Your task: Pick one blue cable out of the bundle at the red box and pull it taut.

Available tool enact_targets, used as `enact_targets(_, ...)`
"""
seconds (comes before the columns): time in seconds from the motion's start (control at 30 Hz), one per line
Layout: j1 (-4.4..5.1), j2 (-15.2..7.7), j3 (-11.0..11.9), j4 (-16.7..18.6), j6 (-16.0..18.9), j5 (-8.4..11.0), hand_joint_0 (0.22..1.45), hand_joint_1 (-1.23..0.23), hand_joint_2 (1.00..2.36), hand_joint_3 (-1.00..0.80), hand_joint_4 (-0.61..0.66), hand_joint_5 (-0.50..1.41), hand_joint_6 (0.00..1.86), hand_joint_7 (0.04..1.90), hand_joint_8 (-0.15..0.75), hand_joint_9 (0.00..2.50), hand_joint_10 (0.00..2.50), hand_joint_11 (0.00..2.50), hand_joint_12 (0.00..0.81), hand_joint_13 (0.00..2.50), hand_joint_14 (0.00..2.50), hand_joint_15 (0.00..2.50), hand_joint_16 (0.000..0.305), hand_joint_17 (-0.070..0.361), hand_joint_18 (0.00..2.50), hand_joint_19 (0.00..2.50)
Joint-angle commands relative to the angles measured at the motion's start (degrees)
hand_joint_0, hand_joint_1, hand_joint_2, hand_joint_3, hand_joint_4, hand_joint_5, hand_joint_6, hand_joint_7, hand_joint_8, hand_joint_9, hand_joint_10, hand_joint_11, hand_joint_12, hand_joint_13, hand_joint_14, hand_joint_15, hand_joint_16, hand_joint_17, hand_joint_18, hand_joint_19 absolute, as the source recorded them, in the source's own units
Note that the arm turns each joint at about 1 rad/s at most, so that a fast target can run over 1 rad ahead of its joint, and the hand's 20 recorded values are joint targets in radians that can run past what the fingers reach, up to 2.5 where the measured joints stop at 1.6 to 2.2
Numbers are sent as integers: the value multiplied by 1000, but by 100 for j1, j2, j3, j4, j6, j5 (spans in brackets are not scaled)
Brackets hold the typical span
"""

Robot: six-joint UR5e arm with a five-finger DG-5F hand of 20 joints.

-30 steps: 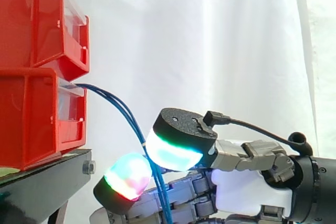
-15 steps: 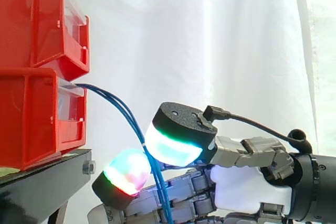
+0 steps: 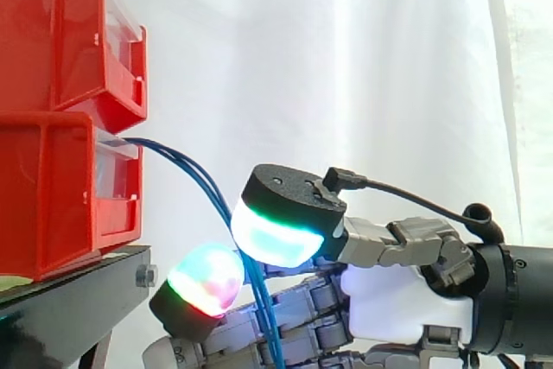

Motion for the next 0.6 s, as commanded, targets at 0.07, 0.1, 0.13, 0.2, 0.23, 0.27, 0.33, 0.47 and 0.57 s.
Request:
enact_targets(0.07,-9,-3,6,-15,11,-5,602,-709,1010,-359,211,-147,738,1022,324,445,4,201,347,195,3,94,52,118,195,191)
enact_targets(0.1,-9,5,6,-15,11,-5,604,-708,1010,-354,205,-149,745,1019,324,443,5,203,347,195,3,90,52,118,195,181)
enact_targets(0.13,-9,5,6,-15,2,-14,605,-707,1010,-353,203,-150,746,1024,323,442,5,207,347,195,3,94,52,118,195,191)
enact_targets(0.2,-9,5,15,-15,11,-14,605,-707,1011,-339,189,-154,755,1043,323,437,5,201,347,195,3,90,52,118,200,189)
enact_targets(0.23,-9,5,15,-15,11,-14,605,-707,1012,-323,185,-158,763,1066,321,431,4,197,347,195,3,96,52,118,201,189)
enact_targets(0.27,-18,5,15,-15,11,-14,604,-709,1013,-308,207,-170,800,1039,321,431,5,227,348,193,3,88,52,118,202,187)
enact_targets(0.33,-18,5,24,-15,11,-14,604,-704,1014,-282,231,-185,849,988,323,430,6,256,348,193,3,95,52,118,203,179)
enact_targets(0.47,-18,5,50,-33,11,-14,605,-702,1014,-264,243,-193,875,979,325,402,5,256,350,190,4,96,53,118,204,178)
enact_targets(0.57,-27,5,103,-42,11,-14,608,-702,1014,-261,248,-195,886,962,324,402,6,264,350,190,3,100,53,118,204,178)
